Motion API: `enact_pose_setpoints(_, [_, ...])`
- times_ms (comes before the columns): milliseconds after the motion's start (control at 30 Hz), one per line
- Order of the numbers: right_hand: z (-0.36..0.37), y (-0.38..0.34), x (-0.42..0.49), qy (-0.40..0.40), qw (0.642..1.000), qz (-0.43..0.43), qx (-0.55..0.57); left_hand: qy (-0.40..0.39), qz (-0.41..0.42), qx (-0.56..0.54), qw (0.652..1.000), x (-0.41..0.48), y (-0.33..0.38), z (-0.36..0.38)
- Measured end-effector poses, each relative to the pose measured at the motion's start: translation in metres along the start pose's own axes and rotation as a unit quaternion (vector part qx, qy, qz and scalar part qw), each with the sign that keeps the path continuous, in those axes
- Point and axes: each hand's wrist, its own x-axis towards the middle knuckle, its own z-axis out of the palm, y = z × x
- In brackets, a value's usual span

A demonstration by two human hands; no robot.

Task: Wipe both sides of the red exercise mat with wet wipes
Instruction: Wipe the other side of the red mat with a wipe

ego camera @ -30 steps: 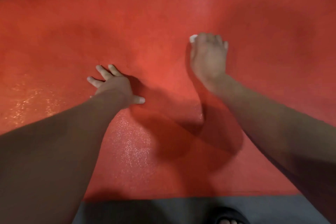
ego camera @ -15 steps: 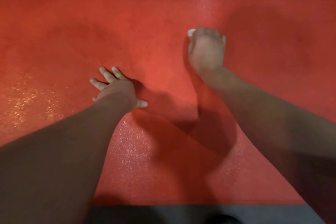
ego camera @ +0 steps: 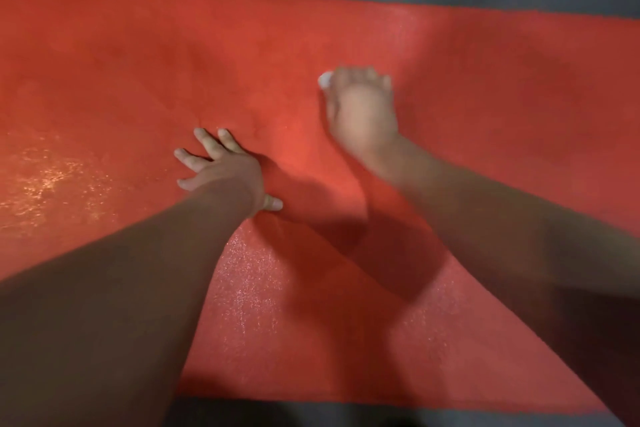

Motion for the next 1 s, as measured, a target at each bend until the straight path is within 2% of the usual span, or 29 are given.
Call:
enact_pose_setpoints(100, [0.002,-0.018,-0.029,-0.064,0.972,-0.221,0.038,0.003,-0.006,-0.005,1.000,0.001,-0.001,0.000])
enact_pose_setpoints(133, [0.000,-0.010,-0.020,-0.078,0.962,-0.259,0.027,-0.002,-0.007,-0.006,1.000,0.002,0.000,0.000])
enact_pose_setpoints(167, [-0.001,0.001,-0.006,-0.077,0.962,-0.261,0.007,-0.005,-0.007,-0.009,1.000,0.001,0.000,-0.001])
enact_pose_setpoints(200, [0.000,0.013,0.012,-0.064,0.971,-0.229,-0.010,-0.009,-0.008,-0.012,1.000,0.001,0.001,-0.001])
enact_pose_setpoints(267, [0.000,0.040,0.052,-0.026,0.994,-0.092,-0.047,-0.010,-0.007,-0.017,1.000,0.000,0.001,-0.002])
enact_pose_setpoints(333, [-0.001,0.055,0.078,-0.008,0.995,0.053,-0.079,-0.009,-0.007,-0.017,1.000,0.000,0.000,-0.002])
enact_pose_setpoints(400, [0.001,0.042,0.082,-0.003,0.990,0.115,-0.076,-0.010,-0.010,-0.021,1.000,0.001,-0.001,-0.003])
enact_pose_setpoints(467, [0.005,0.008,0.061,-0.020,0.997,0.066,-0.034,-0.007,-0.016,-0.025,1.000,0.001,-0.001,-0.002])
enact_pose_setpoints(567, [0.015,-0.031,0.008,-0.067,0.983,-0.164,0.040,-0.007,-0.010,-0.031,0.999,0.002,-0.001,-0.001])
enact_pose_setpoints(633, [0.014,-0.021,0.011,-0.079,0.962,-0.259,0.027,-0.010,-0.009,-0.030,0.999,0.004,-0.001,0.000])
enact_pose_setpoints(667, [0.014,-0.011,0.023,-0.069,0.969,-0.239,-0.002,-0.014,-0.011,-0.030,0.999,0.005,-0.001,0.000])
enact_pose_setpoints(700, [0.016,0.002,0.038,-0.046,0.984,-0.172,-0.022,-0.018,-0.013,-0.031,0.999,0.005,0.000,-0.001])
enact_pose_setpoints(733, [0.015,0.018,0.054,-0.014,0.997,-0.069,-0.040,-0.022,-0.016,-0.032,0.999,0.006,0.001,-0.001])
enact_pose_setpoints(800, [0.011,0.046,0.078,0.028,0.989,0.129,-0.069,-0.027,-0.017,-0.032,0.999,0.006,0.002,-0.002])
enact_pose_setpoints(833, [0.011,0.048,0.084,0.030,0.981,0.181,-0.066,-0.028,-0.017,-0.032,0.999,0.007,0.003,-0.003])
enact_pose_setpoints(900, [0.014,0.025,0.085,0.003,0.986,0.161,-0.037,-0.030,-0.020,-0.031,0.999,0.007,0.003,-0.003])
enact_pose_setpoints(1000, [0.024,-0.025,0.063,-0.061,0.997,-0.032,0.045,-0.027,-0.025,-0.025,0.999,0.009,0.003,-0.002])
